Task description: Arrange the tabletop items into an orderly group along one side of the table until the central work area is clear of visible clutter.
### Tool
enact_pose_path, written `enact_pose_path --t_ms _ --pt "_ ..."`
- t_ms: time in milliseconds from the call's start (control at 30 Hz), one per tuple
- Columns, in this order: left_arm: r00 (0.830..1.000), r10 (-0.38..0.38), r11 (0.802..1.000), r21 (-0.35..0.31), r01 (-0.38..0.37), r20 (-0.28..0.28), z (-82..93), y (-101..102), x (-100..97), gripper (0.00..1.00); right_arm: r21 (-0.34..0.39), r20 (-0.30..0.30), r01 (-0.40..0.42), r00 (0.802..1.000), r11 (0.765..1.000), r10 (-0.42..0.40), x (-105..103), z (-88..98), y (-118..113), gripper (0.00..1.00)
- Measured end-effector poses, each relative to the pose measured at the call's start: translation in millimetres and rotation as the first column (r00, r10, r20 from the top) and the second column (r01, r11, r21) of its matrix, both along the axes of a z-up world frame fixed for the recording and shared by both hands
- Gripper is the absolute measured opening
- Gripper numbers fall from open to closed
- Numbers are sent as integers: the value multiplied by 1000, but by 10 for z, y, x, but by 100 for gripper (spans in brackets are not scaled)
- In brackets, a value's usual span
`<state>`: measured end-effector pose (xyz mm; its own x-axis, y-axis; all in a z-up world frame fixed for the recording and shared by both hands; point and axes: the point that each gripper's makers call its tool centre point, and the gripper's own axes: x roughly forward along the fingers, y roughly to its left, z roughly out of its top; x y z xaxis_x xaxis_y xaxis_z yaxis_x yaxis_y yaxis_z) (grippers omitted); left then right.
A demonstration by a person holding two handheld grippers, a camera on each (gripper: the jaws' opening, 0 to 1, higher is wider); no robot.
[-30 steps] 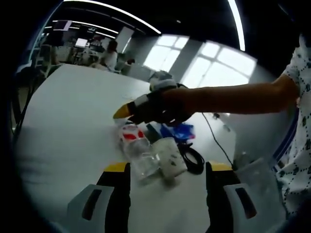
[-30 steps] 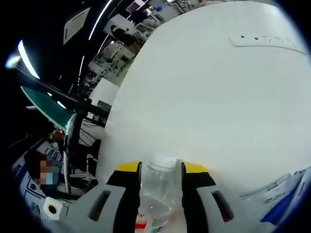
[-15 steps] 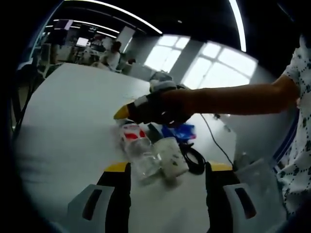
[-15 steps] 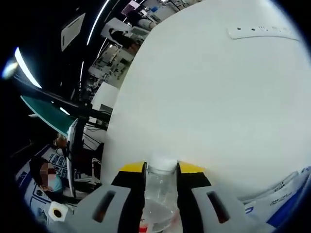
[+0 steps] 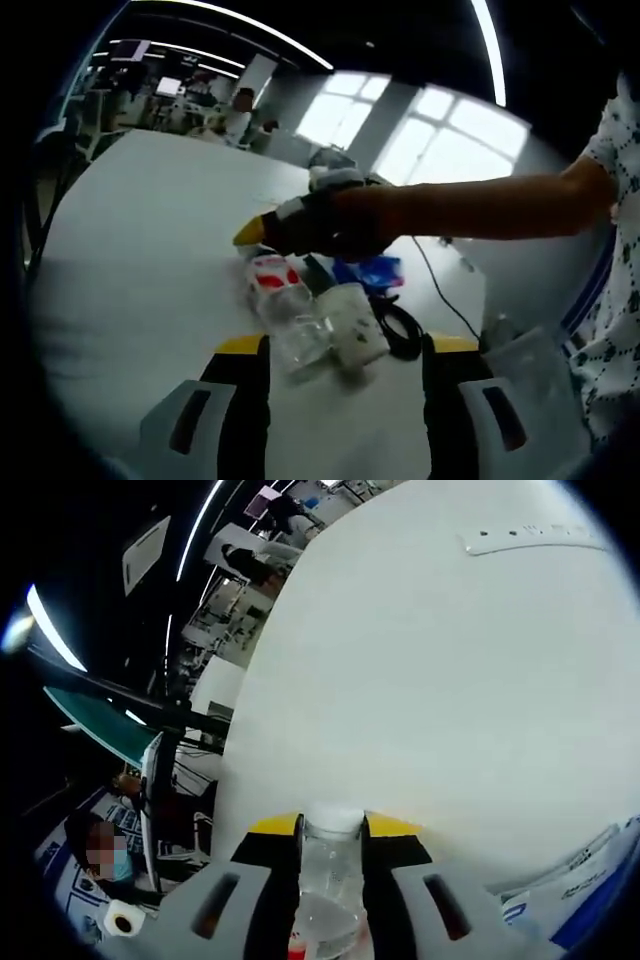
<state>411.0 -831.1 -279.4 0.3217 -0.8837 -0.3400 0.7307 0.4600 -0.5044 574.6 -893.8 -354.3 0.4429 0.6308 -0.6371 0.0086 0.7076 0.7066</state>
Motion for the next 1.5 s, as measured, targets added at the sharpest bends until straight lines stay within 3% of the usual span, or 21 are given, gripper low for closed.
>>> enact_pose_path --t_ms 967,1500 --pt "1000 -7 1000 -3 7 6 15 -35 64 59 7 57 -39 998 999 38 19 154 25 19" --pt "1000 -22 1000 3 22 21 35 -76 158 59 14 180 -96 979 995 91 17 430 85 19"
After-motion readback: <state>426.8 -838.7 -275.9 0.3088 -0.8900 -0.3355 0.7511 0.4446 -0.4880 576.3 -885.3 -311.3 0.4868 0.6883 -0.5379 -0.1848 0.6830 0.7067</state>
